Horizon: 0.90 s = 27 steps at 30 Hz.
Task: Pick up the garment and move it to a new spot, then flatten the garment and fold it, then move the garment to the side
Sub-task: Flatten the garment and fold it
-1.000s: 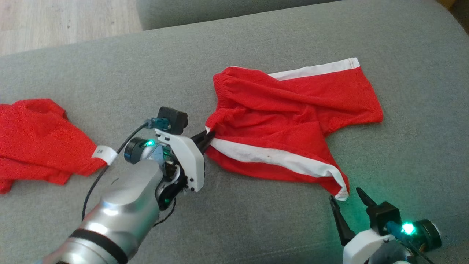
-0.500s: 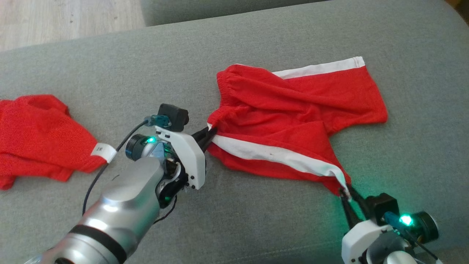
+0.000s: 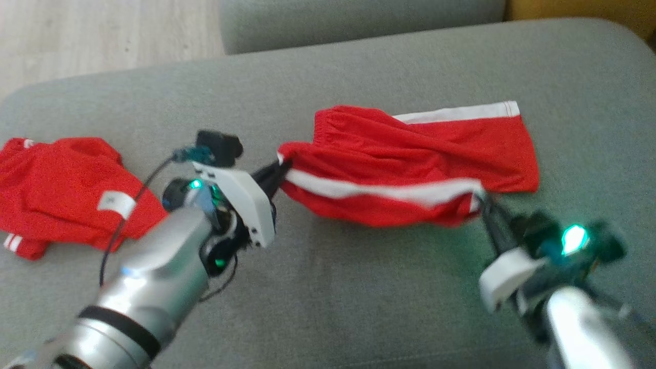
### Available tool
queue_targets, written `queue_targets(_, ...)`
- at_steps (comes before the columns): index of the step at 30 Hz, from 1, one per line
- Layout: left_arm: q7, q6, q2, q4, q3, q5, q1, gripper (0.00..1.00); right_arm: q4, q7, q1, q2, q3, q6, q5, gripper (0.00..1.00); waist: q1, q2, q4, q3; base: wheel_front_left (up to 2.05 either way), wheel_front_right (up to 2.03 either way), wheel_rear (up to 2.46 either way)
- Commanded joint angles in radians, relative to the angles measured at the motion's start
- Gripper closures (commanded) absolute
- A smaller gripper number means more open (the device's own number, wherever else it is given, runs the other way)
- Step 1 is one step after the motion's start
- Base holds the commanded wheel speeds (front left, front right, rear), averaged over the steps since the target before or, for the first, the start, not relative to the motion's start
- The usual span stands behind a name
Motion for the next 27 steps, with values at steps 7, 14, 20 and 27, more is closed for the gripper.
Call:
queue_targets(7,0.002,0.039,0.084,-0.087,0.116,-0.039,-0.172,1.0,-0.017,0.018,-0.363,-0.209,0.13,-0.001,0.078,1.0,0.0,0.0,0.068,-0.104,0.0,0.0,0.0)
queue_targets(14,-0.025,0.116,0.095,-0.158,0.201,-0.081,-0.227,1.0,0.097,-0.008,-0.636,-0.338,0.248,-0.001,0.192,1.0,0.0,0.0,0.108,-0.152,0.0,0.0,0.0)
queue_targets(20,-0.044,0.179,0.091,-0.239,0.249,-0.115,-0.218,1.0,0.141,-0.016,-0.735,-0.393,0.275,-0.001,0.248,1.0,0.0,0.0,0.139,-0.192,0.0,0.0,0.0)
queue_targets(27,0.005,0.229,0.125,-0.371,0.236,-0.116,-0.18,1.0,0.084,0.042,-0.709,-0.428,0.279,-0.001,0.314,1.0,0.0,0.0,0.157,-0.211,0.0,0.0,0.0)
